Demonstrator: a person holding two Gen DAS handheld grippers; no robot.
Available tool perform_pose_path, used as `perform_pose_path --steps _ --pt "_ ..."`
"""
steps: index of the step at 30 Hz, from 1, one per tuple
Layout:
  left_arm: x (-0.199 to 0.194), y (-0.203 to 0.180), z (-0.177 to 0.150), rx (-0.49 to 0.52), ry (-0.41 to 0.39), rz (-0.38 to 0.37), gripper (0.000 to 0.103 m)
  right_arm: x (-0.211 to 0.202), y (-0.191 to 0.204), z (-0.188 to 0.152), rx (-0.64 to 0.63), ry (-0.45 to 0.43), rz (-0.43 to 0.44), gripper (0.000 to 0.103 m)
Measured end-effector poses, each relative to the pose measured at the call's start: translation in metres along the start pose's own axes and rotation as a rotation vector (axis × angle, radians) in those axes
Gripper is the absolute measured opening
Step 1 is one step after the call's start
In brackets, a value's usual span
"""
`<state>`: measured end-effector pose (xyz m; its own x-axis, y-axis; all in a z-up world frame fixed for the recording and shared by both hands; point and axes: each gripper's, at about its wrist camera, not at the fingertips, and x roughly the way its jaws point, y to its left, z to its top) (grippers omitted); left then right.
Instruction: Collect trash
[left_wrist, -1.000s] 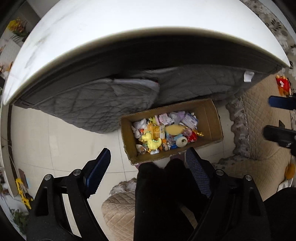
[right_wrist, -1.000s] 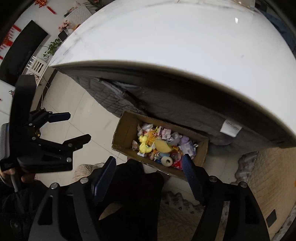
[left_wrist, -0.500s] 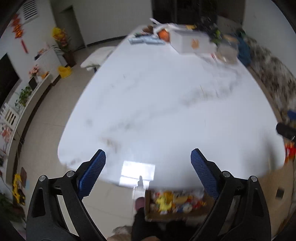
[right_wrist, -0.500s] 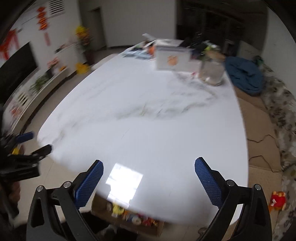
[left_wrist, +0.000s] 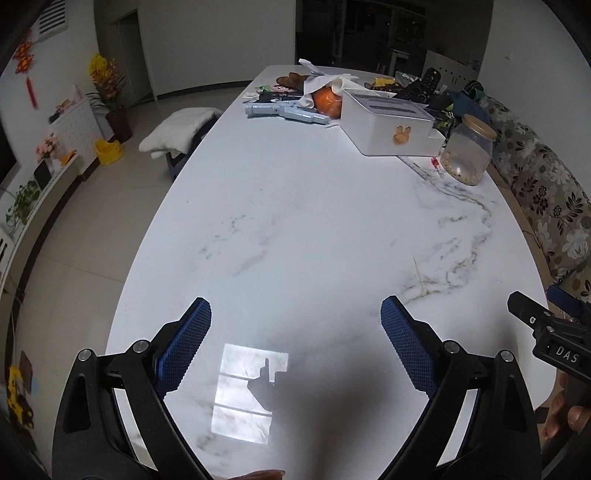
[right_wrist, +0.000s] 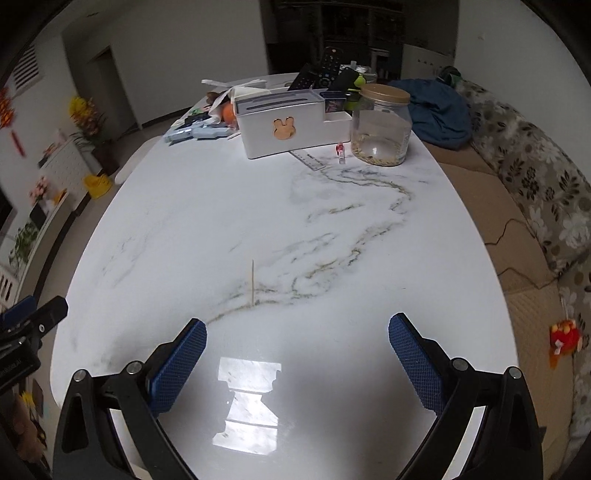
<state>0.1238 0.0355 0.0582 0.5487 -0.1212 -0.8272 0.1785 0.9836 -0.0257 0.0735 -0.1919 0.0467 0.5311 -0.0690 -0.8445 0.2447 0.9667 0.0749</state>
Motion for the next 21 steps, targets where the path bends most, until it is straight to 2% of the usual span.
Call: perform_pose_path --steps 3,8,21 --pt "0.015 0.014 0.013 0.000 0.017 -0.001 0.091 0.008 0.017 0.009 0.002 -0.015 -0.041 0.098" --pt "0.029 0.031 0.026 -0.015 0.026 0.003 0.091 0.020 0.035 0.015 -0.011 0.001 -0.063 0.098" --pt "0.045 0.028 0.029 0.002 0.031 0.021 0.091 0.031 0.045 0.029 -0.042 -0.002 -0.075 0.098"
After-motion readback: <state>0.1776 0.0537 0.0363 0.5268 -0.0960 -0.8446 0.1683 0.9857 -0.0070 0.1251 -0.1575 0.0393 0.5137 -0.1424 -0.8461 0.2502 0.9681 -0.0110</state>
